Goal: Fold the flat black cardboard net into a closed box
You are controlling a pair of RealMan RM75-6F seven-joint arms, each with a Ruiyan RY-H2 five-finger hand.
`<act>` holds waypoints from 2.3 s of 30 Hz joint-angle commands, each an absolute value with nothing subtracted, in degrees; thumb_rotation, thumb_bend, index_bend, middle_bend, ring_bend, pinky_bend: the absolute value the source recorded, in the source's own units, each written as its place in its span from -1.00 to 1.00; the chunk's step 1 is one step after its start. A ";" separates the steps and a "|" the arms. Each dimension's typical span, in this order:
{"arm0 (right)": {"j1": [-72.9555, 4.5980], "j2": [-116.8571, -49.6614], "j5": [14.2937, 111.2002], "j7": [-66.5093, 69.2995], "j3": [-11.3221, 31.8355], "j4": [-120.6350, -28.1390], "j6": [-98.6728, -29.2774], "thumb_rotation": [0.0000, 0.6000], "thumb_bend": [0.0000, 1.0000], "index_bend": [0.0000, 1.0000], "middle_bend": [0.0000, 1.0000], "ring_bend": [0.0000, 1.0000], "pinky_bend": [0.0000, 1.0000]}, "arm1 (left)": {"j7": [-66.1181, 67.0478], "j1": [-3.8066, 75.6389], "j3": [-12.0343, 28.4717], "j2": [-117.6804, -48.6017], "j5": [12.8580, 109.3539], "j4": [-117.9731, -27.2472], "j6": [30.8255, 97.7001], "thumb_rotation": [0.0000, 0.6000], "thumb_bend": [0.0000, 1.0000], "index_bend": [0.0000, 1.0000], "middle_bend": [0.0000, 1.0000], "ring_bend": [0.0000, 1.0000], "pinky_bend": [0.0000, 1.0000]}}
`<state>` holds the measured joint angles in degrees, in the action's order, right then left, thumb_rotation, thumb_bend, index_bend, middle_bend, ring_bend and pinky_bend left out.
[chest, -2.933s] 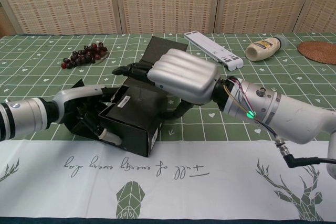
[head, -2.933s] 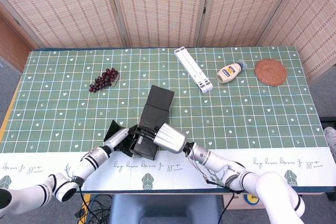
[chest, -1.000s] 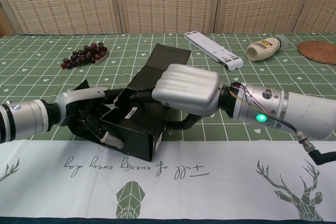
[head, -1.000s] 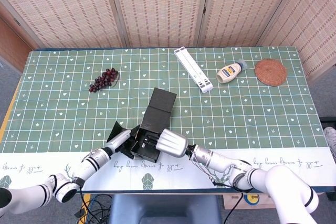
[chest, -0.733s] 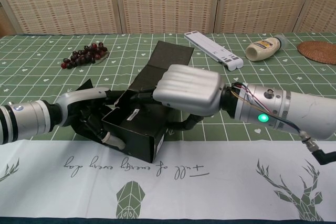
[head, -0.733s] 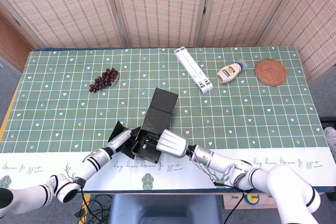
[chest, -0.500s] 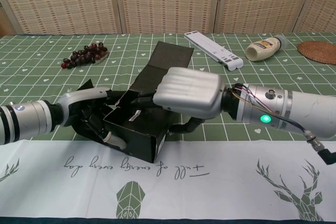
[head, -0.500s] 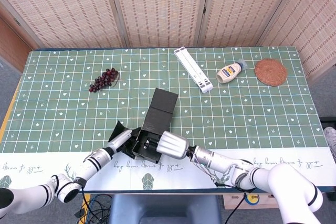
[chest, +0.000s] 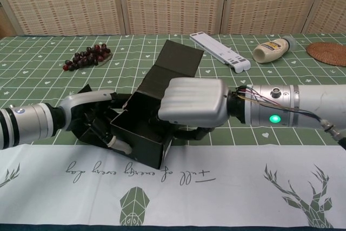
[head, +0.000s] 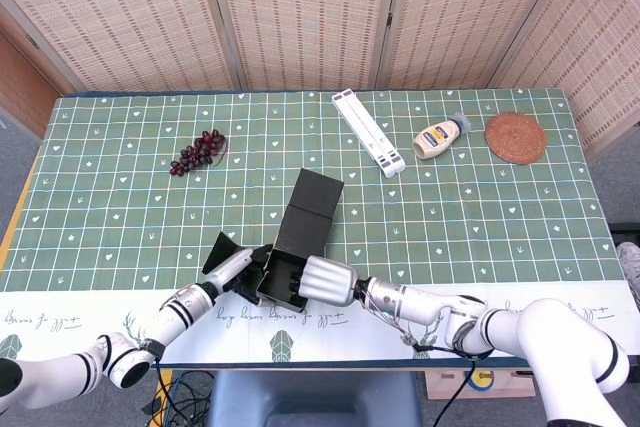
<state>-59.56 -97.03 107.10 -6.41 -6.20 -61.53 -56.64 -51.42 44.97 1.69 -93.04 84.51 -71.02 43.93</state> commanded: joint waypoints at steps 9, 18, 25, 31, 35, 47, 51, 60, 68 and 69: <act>-61.89 -94.59 107.33 -5.41 -6.20 -64.26 -53.81 1.00 0.44 0.41 0.32 0.58 0.89 | -51.16 45.05 1.48 -92.25 84.40 -72.95 43.31 1.00 -0.82 -0.65 -0.64 0.21 0.84; -62.73 -93.85 107.58 -5.15 -6.62 -64.79 -52.60 1.00 0.55 0.64 0.50 0.59 0.89 | -50.79 45.01 1.68 -92.31 83.79 -73.43 42.81 1.00 -0.82 -0.66 -0.64 0.21 0.84; -61.57 -93.19 107.05 -7.15 -6.60 -65.16 -53.35 1.00 0.13 -0.20 -0.20 0.56 0.90 | -49.07 44.55 2.32 -92.54 81.86 -73.79 42.35 1.00 -0.82 -0.66 -0.64 0.22 0.84; -60.15 -92.37 105.62 -10.08 -5.79 -66.88 -53.74 1.00 0.04 -0.94 -0.80 0.46 0.91 | -46.10 44.00 3.20 -92.40 80.04 -75.03 42.50 1.00 -0.82 -0.75 -0.64 0.21 0.84; -59.08 -91.62 104.61 -10.80 -5.09 -68.27 -54.70 1.00 0.03 -1.00 -0.91 0.41 0.91 | -43.50 43.40 3.66 -91.80 79.28 -76.27 43.36 1.00 -0.82 -0.92 -0.79 0.13 0.84; -53.30 -84.38 98.25 -8.30 -3.40 -78.63 -58.43 1.00 0.03 -1.00 -0.82 0.39 0.91 | -33.08 41.06 3.92 -87.04 78.82 -81.55 47.83 1.00 -0.82 -1.00 -1.00 0.04 0.83; -51.04 -81.57 95.01 -3.81 -4.10 -82.03 -57.65 1.00 0.02 -1.00 -0.73 0.39 0.91 | -29.67 39.78 4.03 -85.49 78.52 -83.29 50.16 1.00 -0.82 -1.00 -1.00 0.03 0.83; -48.76 -80.92 91.62 -0.23 -5.24 -81.78 -53.51 1.00 0.02 -1.00 -0.67 0.39 0.91 | -26.90 37.40 5.79 -82.46 77.20 -86.04 54.32 1.00 -0.82 -1.00 -1.00 0.02 0.83; -52.05 -86.63 88.20 0.11 -1.33 -76.36 -46.46 1.00 0.03 -1.00 -0.68 0.40 0.93 | -26.60 35.39 6.09 -81.03 77.59 -87.12 57.10 1.00 -0.82 -1.00 -1.00 0.02 0.83; -52.75 -87.59 87.72 0.16 -0.63 -75.34 -45.40 1.00 0.04 -1.00 -0.69 0.40 0.93 | -26.74 35.13 6.02 -80.79 77.71 -87.18 57.29 1.00 -0.82 -1.00 -1.00 0.02 0.83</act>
<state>-51.51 -86.03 88.82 -0.13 -1.93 -76.92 -47.04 -26.64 35.26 6.06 -80.92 77.63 -87.10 57.18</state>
